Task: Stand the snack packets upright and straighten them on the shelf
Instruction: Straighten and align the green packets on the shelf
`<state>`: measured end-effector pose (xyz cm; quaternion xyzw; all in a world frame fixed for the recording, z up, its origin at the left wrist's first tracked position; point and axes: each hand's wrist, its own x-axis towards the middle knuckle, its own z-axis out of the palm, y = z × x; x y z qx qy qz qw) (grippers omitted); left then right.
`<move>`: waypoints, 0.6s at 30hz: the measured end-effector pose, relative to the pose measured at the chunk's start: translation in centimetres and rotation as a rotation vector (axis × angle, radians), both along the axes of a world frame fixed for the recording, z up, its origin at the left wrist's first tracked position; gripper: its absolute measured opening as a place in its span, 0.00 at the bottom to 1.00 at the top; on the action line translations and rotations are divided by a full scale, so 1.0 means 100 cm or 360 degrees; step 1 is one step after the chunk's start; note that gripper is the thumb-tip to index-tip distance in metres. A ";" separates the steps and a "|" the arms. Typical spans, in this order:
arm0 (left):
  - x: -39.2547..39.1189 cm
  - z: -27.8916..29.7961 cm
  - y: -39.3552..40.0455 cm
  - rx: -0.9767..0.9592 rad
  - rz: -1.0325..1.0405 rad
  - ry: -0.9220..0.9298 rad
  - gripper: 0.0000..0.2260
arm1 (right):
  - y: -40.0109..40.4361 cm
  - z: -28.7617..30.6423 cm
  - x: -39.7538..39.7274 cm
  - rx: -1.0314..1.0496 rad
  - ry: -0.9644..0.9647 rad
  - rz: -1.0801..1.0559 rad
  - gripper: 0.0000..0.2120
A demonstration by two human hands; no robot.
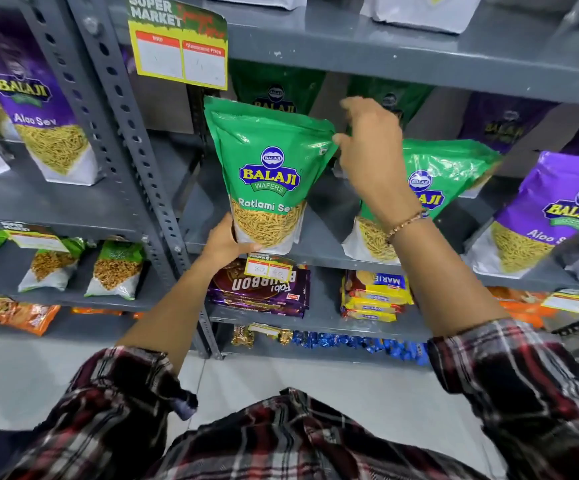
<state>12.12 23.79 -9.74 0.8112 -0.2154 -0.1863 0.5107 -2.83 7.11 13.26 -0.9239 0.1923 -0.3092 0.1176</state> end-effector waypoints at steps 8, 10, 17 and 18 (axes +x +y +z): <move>0.005 0.003 -0.004 0.0153 0.0038 -0.0188 0.34 | -0.007 -0.002 0.024 0.0053 0.0002 -0.0075 0.13; 0.004 0.005 -0.003 0.0152 0.0009 -0.0235 0.34 | -0.007 0.000 0.029 0.0143 -0.0078 -0.0104 0.13; 0.002 0.009 -0.006 0.0228 0.0022 -0.0268 0.33 | -0.005 -0.004 0.036 0.0091 -0.0032 -0.0154 0.11; 0.002 0.010 -0.006 0.0239 0.0014 -0.0265 0.33 | 0.001 -0.003 0.038 0.0004 -0.0004 -0.0075 0.13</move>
